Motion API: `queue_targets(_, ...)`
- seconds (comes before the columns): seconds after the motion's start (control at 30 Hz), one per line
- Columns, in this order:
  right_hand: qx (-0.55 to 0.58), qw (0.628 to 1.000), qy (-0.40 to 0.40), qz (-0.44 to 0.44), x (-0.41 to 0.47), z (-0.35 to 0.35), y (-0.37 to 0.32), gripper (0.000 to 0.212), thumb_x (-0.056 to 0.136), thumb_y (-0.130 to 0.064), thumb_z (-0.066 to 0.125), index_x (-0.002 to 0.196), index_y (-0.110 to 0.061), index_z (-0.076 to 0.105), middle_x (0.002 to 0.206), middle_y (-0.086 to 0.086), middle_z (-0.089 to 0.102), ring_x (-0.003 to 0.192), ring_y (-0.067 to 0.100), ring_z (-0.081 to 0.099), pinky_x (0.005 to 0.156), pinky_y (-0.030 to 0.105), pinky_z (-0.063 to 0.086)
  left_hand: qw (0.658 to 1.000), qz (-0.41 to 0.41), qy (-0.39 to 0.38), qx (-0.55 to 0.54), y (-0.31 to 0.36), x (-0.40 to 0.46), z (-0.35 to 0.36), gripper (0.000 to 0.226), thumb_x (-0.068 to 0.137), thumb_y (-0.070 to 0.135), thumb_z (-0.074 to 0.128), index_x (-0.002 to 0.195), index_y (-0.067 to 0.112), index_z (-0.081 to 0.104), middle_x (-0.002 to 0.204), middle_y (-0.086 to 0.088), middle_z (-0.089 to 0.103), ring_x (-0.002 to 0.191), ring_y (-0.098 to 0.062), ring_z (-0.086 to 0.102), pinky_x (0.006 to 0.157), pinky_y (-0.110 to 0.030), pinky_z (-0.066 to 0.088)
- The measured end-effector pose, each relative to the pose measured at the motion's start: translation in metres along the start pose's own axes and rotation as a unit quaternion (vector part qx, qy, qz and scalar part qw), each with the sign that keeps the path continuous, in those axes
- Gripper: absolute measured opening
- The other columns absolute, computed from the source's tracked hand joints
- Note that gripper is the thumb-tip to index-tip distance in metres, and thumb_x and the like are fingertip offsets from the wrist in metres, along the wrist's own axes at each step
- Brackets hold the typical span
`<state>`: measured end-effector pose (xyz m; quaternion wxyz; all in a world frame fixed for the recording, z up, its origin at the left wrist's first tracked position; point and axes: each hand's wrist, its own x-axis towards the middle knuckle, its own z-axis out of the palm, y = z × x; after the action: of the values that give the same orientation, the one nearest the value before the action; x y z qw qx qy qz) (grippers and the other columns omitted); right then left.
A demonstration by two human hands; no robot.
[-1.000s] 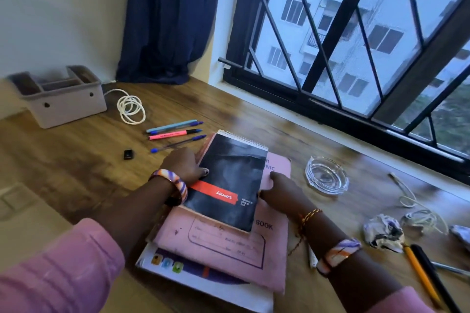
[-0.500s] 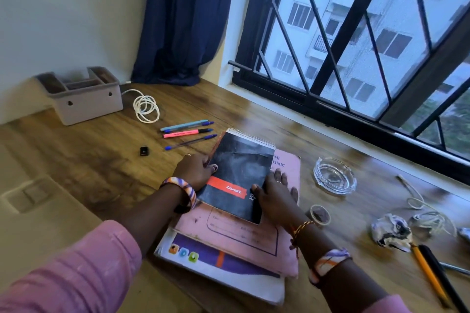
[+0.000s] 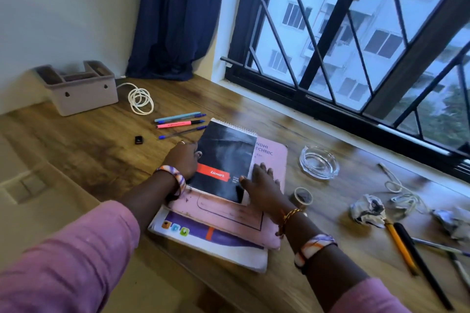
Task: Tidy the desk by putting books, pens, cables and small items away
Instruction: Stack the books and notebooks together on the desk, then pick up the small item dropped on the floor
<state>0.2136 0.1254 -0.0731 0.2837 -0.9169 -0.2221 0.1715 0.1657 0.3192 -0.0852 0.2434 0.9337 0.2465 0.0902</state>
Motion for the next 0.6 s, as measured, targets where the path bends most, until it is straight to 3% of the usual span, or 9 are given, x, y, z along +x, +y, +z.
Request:
queue_targets(0.17,0.098,0.994,0.002,-0.049,-0.073,-0.007,0.021,0.051,0.095,-0.025,0.05,0.142,-0.013,0.035,0.156,0.005,0.019,0.143,0.015,0.018,0.115,0.023,0.015,0.988,-0.03,0.063,0.135,0.028,-0.031,-0.008,0.042,0.091,0.03,0.052,0.119,-0.001,0.051,0.122,-0.024,0.056,0.117,-0.039,0.048,0.098,-0.04,0.034)
queue_targets(0.27,0.081,0.992,0.023,-0.09,-0.131,-0.012,0.051,0.042,0.093,-0.015,0.053,0.134,-0.014,0.046,0.151,0.004,0.031,0.136,0.007,0.028,0.097,0.001,0.017,0.987,0.066,0.115,0.092,0.056,-0.087,0.008,0.041,0.086,0.023,0.057,0.116,-0.004,0.053,0.119,-0.027,0.055,0.111,-0.043,0.05,0.096,-0.044,0.036)
queue_targets(0.33,0.069,0.992,0.043,-0.101,-0.174,-0.015,0.076,0.04,0.091,-0.008,0.053,0.131,-0.012,0.05,0.148,0.004,0.035,0.135,0.007,0.031,0.102,0.004,0.019,0.98,0.156,0.117,0.037,0.077,-0.137,0.028,0.043,0.078,0.02,0.059,0.113,-0.003,0.058,0.115,-0.027,0.058,0.103,-0.045,0.054,0.09,-0.047,0.043)
queue_targets(0.4,0.08,0.99,0.06,-0.101,-0.217,-0.016,0.099,0.038,0.09,-0.002,0.051,0.127,-0.009,0.053,0.146,0.003,0.038,0.136,0.013,0.034,0.111,0.018,0.025,0.968,0.238,0.083,0.013,0.098,-0.191,0.049,0.043,0.071,0.021,0.06,0.109,0.0,0.062,0.111,-0.022,0.062,0.098,-0.042,0.059,0.085,-0.045,0.049)
queue_targets(0.5,0.012,0.989,0.095,-0.112,-0.273,-0.014,0.134,0.036,0.088,-0.003,0.053,0.123,-0.009,0.057,0.143,0.002,0.043,0.133,0.014,0.04,0.107,0.014,0.027,0.936,0.347,0.037,0.049,0.123,-0.256,0.084,0.046,0.068,0.031,0.047,0.101,0.005,0.066,0.104,-0.016,0.068,0.09,-0.033,0.067,0.077,-0.039,0.056)
queue_targets(0.6,-0.065,0.985,0.111,-0.116,-0.324,-0.011,0.171,0.048,0.081,-0.001,0.053,0.128,-0.011,0.052,0.147,0.001,0.038,0.14,0.015,0.027,0.113,0.021,0.018,0.927,0.363,0.01,0.093,0.137,-0.302,0.117,0.053,0.068,0.036,0.047,0.11,0.008,0.063,0.115,-0.013,0.065,0.102,-0.032,0.064,0.09,-0.04,0.046)
